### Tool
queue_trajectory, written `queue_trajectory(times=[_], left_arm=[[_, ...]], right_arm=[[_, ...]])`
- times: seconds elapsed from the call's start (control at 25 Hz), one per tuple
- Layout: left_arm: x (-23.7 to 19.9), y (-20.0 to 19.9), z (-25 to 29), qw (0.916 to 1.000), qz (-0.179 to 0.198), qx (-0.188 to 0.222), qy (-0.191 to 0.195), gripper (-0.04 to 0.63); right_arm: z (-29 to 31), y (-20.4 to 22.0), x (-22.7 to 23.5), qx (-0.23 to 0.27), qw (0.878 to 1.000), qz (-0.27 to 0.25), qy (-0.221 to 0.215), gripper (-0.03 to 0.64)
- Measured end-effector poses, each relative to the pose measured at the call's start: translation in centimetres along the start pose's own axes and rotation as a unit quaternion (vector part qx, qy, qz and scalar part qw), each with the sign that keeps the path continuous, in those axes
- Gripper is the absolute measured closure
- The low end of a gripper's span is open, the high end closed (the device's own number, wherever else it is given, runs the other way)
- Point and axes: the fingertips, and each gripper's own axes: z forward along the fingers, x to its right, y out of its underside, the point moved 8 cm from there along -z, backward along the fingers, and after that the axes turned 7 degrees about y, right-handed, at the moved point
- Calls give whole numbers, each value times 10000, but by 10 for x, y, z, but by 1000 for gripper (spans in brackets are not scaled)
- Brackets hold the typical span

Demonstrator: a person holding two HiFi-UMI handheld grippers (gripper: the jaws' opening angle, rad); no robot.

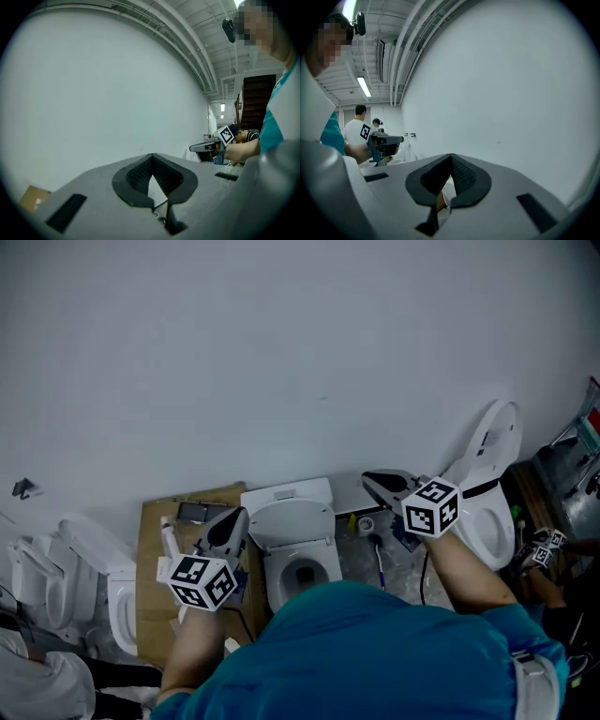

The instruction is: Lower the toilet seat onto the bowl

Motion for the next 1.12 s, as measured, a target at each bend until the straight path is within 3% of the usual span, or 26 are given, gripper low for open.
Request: queue_trajectory(times=[0.32,0.64,1.12], left_arm=[[11,-57,3,9988,105,467,143,592],[15,-88,-7,9944,-301,968,296,592],[16,-80,-22,9949,-287,952,171,592]], right_arm=[[-7,-61,-13,323,9991,-144,-236,626],[-2,-107,-26,756,9960,-291,-370,626],[1,-99,-34,728,9961,-393,-311,626]])
